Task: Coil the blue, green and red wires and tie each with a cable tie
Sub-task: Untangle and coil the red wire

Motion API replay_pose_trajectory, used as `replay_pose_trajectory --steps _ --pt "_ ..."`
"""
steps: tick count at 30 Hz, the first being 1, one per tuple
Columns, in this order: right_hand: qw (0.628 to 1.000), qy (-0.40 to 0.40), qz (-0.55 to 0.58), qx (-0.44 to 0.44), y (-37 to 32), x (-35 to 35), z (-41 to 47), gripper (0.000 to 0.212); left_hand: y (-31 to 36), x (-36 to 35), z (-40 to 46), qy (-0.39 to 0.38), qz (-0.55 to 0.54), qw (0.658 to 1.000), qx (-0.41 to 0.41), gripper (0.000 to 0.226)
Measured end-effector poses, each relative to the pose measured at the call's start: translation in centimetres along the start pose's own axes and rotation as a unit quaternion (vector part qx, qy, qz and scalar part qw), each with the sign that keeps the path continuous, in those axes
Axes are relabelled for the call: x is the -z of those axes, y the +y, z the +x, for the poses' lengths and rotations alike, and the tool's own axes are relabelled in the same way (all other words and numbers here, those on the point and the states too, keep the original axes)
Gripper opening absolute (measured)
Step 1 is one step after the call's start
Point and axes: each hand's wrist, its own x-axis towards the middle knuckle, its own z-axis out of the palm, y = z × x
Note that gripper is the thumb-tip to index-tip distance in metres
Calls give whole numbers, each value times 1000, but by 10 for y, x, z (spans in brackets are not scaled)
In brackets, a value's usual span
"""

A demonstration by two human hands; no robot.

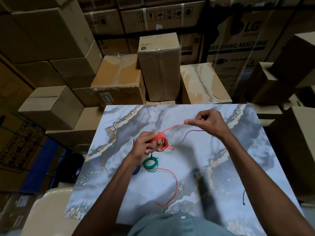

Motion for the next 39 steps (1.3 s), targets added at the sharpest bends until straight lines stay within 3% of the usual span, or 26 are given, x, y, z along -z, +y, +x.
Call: replay_pose_trajectory --steps 4,10,14,19,23,29,36,39 --pt "993 -49 -92 -48 21 7 4 58 2 -1 -4 -5 -125 992 18 41" --pt "976 -140 -167 12 14 -27 -5 43 4 -10 1 -11 -240 968 72 37" --pt "990 -131 41 -9 -25 -51 -22 42 6 -16 2 -3 -253 964 83 35" --pt "958 -203 197 -55 -42 -58 -35 41 10 -20 3 18 -256 963 87 34" --pt "942 -237 230 -55 -41 -56 -38 28 12 -21 2 21 -239 966 93 41" --pt "934 -242 254 -71 -31 -56 -33 24 11 -22 2 6 -223 969 107 40" --pt "917 -236 302 -108 -15 -60 -27 32 12 -25 7 -8 -240 962 128 39" --pt "931 -219 260 -132 -11 -59 -29 36 12 -23 9 -2 -236 963 129 40"
